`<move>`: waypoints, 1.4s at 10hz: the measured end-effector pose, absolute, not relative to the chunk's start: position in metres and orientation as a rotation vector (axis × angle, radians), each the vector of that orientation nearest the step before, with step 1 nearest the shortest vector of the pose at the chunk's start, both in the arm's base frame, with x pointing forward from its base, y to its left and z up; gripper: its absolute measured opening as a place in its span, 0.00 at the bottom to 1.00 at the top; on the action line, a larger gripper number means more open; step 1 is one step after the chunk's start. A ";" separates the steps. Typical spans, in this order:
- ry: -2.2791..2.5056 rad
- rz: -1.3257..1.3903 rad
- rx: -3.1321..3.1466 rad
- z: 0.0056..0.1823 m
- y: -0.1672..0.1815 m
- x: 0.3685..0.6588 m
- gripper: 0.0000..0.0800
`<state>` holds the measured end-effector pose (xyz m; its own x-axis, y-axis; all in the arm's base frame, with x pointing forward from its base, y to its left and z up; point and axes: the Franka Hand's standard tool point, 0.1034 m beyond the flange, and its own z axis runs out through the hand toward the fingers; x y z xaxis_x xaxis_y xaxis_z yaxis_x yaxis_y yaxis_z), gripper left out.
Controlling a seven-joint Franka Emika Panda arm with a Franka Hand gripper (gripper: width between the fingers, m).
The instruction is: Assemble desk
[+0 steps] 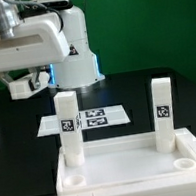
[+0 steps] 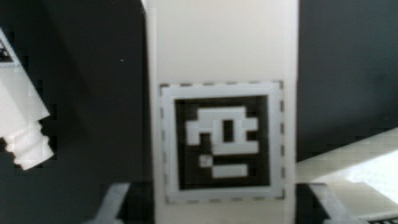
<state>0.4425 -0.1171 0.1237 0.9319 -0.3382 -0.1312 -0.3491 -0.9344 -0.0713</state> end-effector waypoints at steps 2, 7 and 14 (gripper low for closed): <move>0.536 0.190 -2.996 0.120 -0.117 0.440 0.36; 0.754 0.225 -2.974 0.047 -0.129 0.415 0.36; 0.825 0.270 -2.978 0.013 -0.140 0.406 0.36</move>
Offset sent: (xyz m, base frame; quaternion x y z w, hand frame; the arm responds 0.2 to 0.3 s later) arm -0.0407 -0.0060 -0.0455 0.0100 -0.0004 0.1196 0.9928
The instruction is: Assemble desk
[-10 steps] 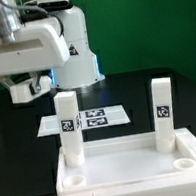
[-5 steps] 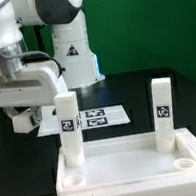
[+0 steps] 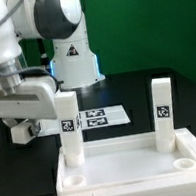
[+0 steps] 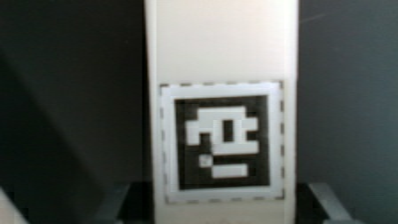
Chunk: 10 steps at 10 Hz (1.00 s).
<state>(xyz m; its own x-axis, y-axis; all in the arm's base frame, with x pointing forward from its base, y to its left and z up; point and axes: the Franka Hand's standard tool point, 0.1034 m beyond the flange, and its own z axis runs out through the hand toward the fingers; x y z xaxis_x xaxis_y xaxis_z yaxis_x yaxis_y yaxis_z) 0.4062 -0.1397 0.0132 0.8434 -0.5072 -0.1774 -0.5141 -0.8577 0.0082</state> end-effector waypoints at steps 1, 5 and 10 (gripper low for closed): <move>0.854 0.258 -2.970 0.010 -0.142 0.406 0.36; 0.860 0.265 -2.966 0.007 -0.139 0.405 0.55; 0.806 0.744 -2.675 0.055 -0.145 0.425 0.81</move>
Offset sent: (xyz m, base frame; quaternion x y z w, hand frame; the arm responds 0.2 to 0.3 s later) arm 0.0000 0.0000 0.0000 0.0000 0.0000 0.0000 1.0000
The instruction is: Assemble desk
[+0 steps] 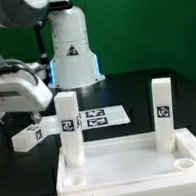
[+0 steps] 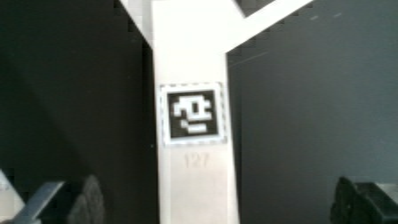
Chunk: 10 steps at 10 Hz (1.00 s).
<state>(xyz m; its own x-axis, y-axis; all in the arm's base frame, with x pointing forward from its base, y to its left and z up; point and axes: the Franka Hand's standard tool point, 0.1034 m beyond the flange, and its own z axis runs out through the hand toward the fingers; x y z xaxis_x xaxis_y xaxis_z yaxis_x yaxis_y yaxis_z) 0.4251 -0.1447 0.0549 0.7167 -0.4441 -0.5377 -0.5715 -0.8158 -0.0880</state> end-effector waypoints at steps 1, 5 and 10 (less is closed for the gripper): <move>0.795 0.825 -2.636 0.052 -0.144 0.424 0.81; 0.738 1.178 -2.427 0.041 -0.151 0.432 0.81; 0.767 1.214 -2.407 0.025 -0.154 0.431 0.81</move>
Offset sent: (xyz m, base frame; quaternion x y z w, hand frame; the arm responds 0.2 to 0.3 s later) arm 0.0361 -0.0123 -0.0052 0.0306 -0.1853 -0.0056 0.9822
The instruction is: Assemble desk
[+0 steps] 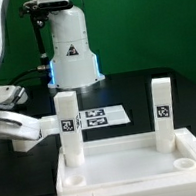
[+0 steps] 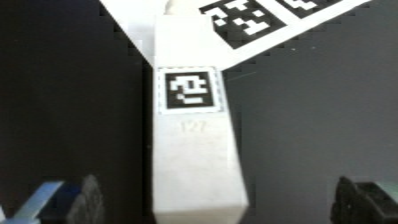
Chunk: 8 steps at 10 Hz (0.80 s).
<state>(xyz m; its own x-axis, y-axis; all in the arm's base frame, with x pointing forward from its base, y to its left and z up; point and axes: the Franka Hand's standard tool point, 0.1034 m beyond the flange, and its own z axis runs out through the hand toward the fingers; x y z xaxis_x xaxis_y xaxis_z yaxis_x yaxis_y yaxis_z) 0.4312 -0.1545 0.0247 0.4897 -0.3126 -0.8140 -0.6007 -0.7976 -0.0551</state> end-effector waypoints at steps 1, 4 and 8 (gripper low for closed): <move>0.812 1.249 -2.380 0.016 -0.151 0.425 0.81; 0.844 1.293 -2.351 0.007 -0.146 0.417 0.78; 0.844 1.295 -2.350 0.007 -0.145 0.417 0.35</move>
Offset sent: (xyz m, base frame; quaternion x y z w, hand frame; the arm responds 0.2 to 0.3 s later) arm 0.0000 0.0000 0.0000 0.0000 0.0000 0.0000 1.0000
